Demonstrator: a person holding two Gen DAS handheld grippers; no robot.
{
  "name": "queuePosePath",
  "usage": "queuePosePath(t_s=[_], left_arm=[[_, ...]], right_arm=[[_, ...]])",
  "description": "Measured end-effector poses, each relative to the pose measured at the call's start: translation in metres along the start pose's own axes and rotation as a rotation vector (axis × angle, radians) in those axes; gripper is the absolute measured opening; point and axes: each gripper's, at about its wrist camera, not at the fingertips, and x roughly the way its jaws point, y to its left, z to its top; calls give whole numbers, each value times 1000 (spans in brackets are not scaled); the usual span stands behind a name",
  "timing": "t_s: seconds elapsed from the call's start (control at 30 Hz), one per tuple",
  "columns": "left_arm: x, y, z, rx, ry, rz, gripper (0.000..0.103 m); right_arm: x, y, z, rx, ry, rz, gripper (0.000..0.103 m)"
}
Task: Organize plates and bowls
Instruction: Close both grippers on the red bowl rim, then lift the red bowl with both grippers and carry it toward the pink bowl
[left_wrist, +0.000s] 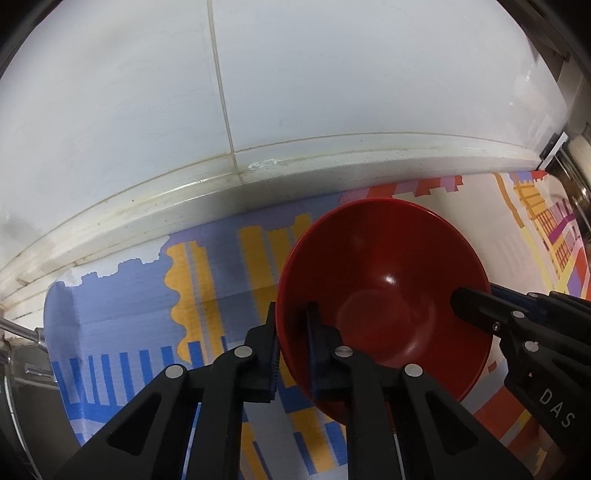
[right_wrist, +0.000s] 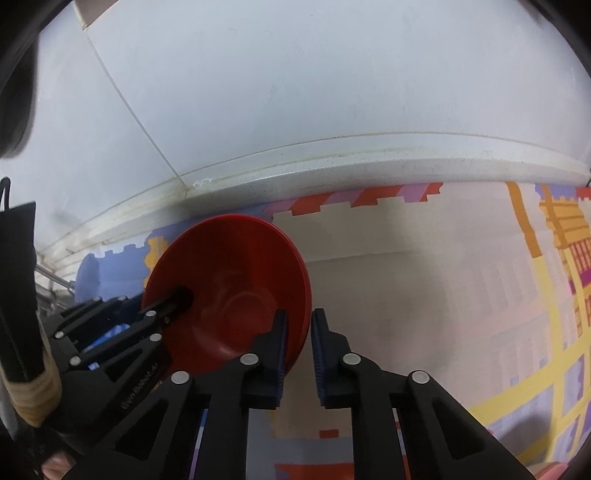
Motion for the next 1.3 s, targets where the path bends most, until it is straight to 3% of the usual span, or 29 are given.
queuePosePath(t_s=[0.43,0.8,1.3], left_arm=[[-30,-5,-13,-43,-11,-24,13],[-89,-32,-31,-30,-84,-56,13],[-156,-107,-59,56,-174,-112,14]], right_arm=[[-19,-5,-8,33,-13,14,10],[-77,-12,-33,1,-87,1,10],[-170,-48,-76,23,-201,-37,10]])
